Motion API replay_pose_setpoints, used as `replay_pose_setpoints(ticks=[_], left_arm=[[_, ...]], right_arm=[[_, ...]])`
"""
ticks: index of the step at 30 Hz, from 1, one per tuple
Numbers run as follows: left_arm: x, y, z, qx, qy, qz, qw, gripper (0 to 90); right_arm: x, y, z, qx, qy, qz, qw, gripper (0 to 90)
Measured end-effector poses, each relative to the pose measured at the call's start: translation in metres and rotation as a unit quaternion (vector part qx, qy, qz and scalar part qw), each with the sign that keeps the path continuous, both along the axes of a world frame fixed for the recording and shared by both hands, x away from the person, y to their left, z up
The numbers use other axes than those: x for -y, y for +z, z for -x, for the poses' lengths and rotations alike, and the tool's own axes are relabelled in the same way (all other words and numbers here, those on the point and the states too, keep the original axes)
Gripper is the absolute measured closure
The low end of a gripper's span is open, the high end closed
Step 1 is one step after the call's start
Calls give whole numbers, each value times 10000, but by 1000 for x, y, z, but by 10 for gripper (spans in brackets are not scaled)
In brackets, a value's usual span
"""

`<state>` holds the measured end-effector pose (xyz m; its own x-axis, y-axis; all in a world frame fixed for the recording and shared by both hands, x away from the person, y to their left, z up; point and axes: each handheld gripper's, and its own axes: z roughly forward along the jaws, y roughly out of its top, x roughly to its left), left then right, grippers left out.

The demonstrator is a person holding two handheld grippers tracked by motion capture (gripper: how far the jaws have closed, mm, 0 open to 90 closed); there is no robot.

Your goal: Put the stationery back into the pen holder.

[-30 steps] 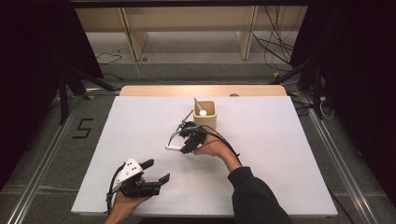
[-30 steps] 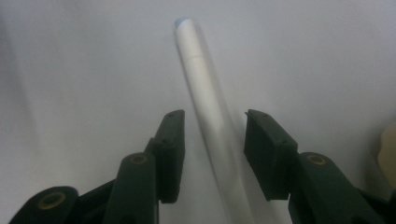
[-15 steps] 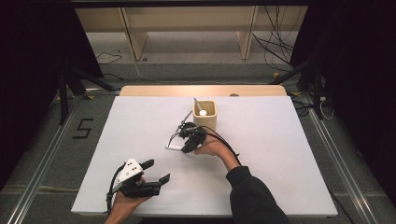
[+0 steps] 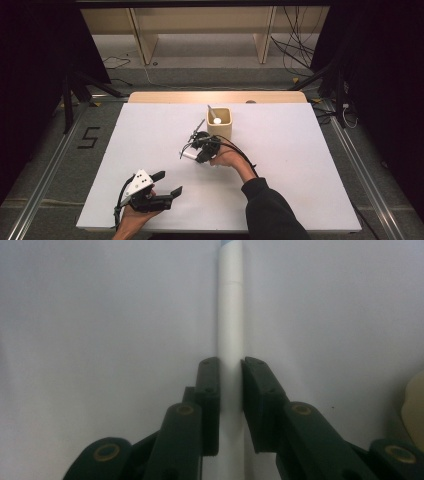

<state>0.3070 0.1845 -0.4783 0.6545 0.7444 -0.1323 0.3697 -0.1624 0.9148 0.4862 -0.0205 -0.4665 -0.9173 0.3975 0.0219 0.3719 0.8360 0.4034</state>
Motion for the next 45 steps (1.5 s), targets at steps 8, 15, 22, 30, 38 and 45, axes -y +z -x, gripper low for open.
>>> replay_pose_setpoints(ticks=[8, 15, 22, 30, 38, 45], left_arm=[[0, 0, 0, -7, 8, -17, 10000, 162], [0, 0, 0, -28, 31, -25, 10000, 162], [0, -1, -1, -80, 73, -23, 9999, 162], [-2, -1, -4, -223, 138, 150, 9995, 162], [2, 2, -5, -425, 89, 528, 9977, 162], [10, 8, -8, -612, 12, 894, 9941, 162]], right_arm=[[2, 1, 2, -79, -10, -84, 9999, 788], [12, 13, 2, 11, -130, -483, 9987, 789], [26, 24, 11, 128, -201, -931, 9954, 789], [44, 34, 34, 411, -205, -1428, 9887, 789], [62, 41, 65, 740, -230, -1850, 9797, 789], [73, 41, 92, 990, -180, -2126, 9719, 789]])
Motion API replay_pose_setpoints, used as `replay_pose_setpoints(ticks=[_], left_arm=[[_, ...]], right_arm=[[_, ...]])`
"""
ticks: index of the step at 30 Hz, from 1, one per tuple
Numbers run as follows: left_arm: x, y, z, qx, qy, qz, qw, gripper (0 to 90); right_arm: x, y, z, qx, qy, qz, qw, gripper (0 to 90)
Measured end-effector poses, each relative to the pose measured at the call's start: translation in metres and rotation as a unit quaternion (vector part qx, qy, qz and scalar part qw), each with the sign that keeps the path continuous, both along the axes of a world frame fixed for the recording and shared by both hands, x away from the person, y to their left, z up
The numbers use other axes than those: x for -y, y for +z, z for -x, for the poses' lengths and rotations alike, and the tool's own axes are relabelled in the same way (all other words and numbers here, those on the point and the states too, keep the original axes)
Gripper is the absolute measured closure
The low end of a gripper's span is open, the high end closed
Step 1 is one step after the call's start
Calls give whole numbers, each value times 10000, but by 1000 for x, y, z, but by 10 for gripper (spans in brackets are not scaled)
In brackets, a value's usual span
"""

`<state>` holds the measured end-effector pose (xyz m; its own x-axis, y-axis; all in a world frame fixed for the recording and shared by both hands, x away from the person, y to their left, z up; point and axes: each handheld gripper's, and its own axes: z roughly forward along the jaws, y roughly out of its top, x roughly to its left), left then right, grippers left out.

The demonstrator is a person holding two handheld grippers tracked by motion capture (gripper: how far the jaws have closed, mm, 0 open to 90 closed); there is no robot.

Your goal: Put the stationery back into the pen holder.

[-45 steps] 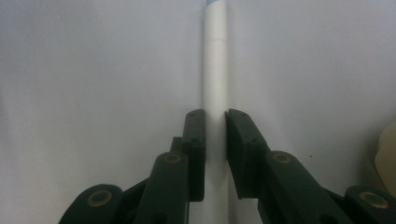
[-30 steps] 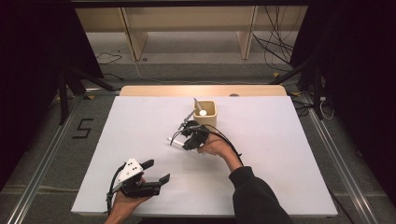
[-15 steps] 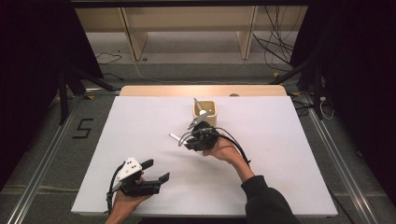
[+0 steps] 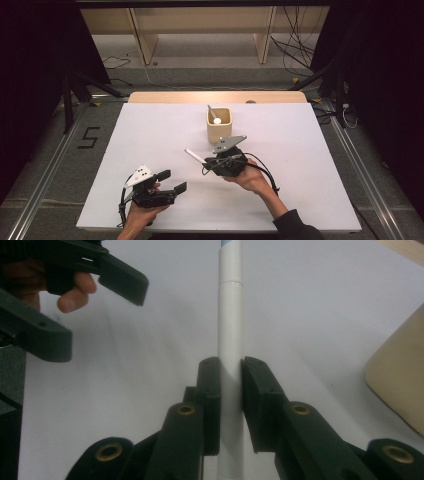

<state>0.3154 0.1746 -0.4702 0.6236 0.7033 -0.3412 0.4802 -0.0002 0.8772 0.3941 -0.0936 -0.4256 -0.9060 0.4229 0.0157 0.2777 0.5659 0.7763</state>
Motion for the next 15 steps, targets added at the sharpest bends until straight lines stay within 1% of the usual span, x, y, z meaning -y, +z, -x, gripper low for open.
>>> replay_pose_setpoints(ticks=[3, 6, 8, 10, 15], left_arm=[[3, 3, -1, -22, -32, 94, 9999, 162], [6, 5, -4, -107, -20, 246, 9996, 164], [9, 7, -6, -141, -30, 292, 9995, 165], [13, 8, -8, -202, -41, 375, 9991, 166], [23, 14, -14, -322, -131, 596, 9976, 168]], right_arm=[[5, -1, 8, 85, -48, -124, 9999, 789], [10, -3, 15, 162, -125, -246, 9995, 788], [14, -5, 18, 171, -177, -315, 9992, 788], [18, -7, 21, 187, -234, -401, 9987, 788], [24, -9, 27, 236, -341, -498, 9979, 788]])
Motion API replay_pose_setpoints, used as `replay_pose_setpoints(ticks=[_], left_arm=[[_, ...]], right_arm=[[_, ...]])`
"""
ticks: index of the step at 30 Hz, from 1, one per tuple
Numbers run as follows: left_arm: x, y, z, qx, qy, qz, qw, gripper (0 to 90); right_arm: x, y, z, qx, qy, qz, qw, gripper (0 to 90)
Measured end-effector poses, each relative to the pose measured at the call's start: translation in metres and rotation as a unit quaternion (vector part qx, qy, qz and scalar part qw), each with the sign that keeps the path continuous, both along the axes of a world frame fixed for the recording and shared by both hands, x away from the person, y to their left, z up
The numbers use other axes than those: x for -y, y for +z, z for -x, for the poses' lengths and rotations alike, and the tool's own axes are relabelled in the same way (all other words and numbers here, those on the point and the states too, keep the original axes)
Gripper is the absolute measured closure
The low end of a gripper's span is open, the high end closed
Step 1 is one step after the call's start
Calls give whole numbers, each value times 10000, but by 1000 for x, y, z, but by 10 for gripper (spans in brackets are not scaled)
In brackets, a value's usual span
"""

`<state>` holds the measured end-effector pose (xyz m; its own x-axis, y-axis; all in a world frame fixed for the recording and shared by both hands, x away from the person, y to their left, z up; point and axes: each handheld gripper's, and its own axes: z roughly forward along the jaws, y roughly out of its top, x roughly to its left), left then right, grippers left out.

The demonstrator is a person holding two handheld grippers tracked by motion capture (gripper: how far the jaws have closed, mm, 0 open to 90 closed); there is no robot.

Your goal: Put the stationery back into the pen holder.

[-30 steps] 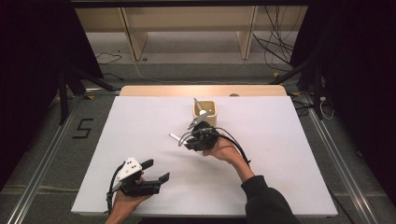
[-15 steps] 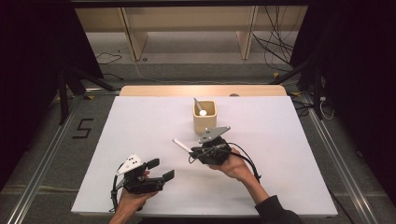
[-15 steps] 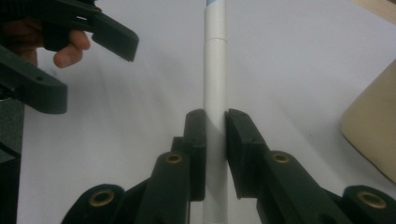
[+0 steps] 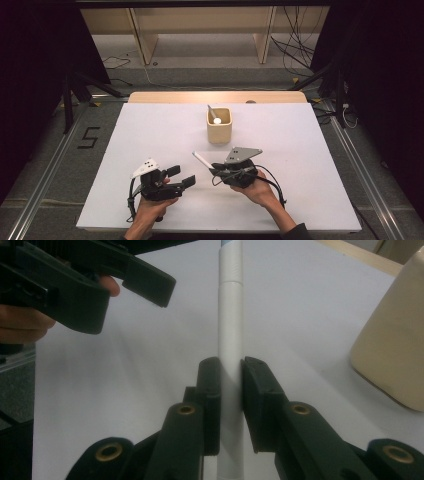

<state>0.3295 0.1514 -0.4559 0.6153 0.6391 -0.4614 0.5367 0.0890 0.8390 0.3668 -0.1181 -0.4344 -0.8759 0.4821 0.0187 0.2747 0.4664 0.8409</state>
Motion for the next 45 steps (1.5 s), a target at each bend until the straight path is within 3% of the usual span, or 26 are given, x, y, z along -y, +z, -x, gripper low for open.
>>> replay_pose_setpoints(ticks=[7, 14, 17, 21, 31, 36, 42, 45], left_arm=[[14, 8, -11, -74, -23, -23, 10000, 172], [22, 7, -21, -419, -33, 285, 9987, 195], [25, 8, -24, -443, -3, 223, 9988, 221], [28, 8, -27, -603, 85, 298, 9977, 279], [36, 7, -32, -881, 27, 772, 9931, 465], [38, 4, -31, -918, 48, 881, 9919, 569], [33, 5, -32, -941, 55, 1076, 9897, 642], [32, 5, -32, -950, 75, 1078, 9896, 680]], right_arm=[[3, -2, 7, 69, -82, -108, 9999, 788], [5, -3, 9, 92, -128, -199, 9997, 788], [5, -3, 11, 117, -116, -203, 9997, 788], [3, -5, 12, 122, -136, -196, 9996, 788], [2, -7, 13, 82, -144, -263, 9995, 788], [0, -8, 14, 83, -111, -276, 9995, 788], [-1, -9, 15, 69, -112, -305, 9994, 788], [-1, -9, 15, 75, -110, -329, 9994, 788]])
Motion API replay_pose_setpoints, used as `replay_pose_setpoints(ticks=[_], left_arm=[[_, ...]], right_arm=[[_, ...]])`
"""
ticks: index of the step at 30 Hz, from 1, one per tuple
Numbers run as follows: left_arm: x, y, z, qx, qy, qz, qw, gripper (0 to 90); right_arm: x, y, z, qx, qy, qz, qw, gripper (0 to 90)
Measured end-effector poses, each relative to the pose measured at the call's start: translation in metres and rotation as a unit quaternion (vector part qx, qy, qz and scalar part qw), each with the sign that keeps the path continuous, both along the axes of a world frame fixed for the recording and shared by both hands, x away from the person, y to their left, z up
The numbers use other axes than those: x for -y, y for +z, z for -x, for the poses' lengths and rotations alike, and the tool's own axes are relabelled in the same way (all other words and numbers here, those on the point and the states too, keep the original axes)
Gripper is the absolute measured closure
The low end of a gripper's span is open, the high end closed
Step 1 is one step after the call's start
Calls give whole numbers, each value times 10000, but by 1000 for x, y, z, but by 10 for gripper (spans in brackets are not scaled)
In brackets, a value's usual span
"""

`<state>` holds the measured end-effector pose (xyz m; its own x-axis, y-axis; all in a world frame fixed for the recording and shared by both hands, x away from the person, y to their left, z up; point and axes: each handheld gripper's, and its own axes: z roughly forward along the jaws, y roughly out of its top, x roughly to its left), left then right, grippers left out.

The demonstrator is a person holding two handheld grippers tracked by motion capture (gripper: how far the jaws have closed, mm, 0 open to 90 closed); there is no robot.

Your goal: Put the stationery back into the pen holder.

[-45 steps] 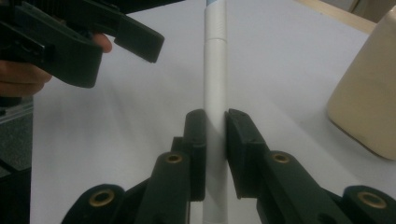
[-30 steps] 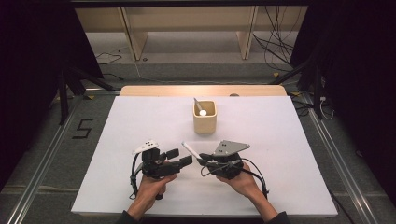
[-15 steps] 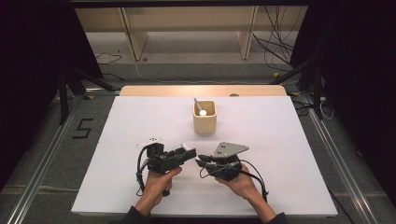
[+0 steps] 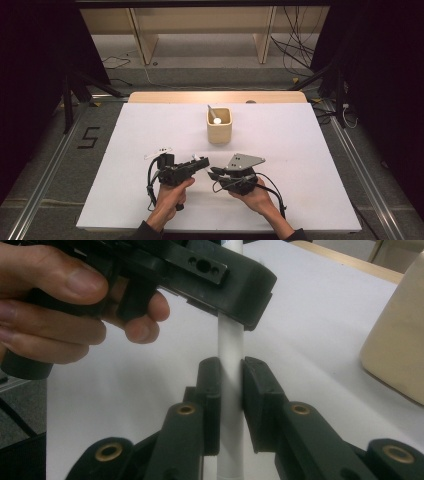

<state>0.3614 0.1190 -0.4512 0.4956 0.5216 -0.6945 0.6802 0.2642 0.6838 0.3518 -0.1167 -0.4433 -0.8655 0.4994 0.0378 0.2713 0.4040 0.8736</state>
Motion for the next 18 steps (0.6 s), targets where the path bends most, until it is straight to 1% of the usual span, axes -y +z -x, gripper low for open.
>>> replay_pose_setpoints(ticks=[3, 6, 10, 12, 13, 15, 17, 18], left_arm=[[-1, -1, 0, -14, 12, -15, 10000, 717], [-2, -2, -1, -61, -28, 78, 9999, 753], [-2, -2, 0, -52, -65, 98, 9999, 771], [-3, -2, -1, -97, -95, 150, 9998, 774], [-3, -1, 0, -79, -73, 154, 9998, 775], [-2, 0, 0, -29, -65, 96, 9999, 776], [-2, 0, -1, 12, -58, 64, 10000, 777], [-2, 1, -1, 45, -66, 2, 10000, 777]], right_arm=[[0, 0, 0, 5, 2, -1, 10000, 788], [0, -1, 0, -4, 1, -3, 10000, 788], [-1, -2, 0, -23, 5, -27, 10000, 784], [0, -2, 0, -41, 9, -62, 10000, 775], [1, -2, 0, -51, 5, -100, 9999, 764], [3, -1, -1, -89, -31, -149, 9998, 692], [8, 1, -2, -153, -60, -258, 9995, 652], [10, 2, -2, -176, -77, -305, 9994, 640]])
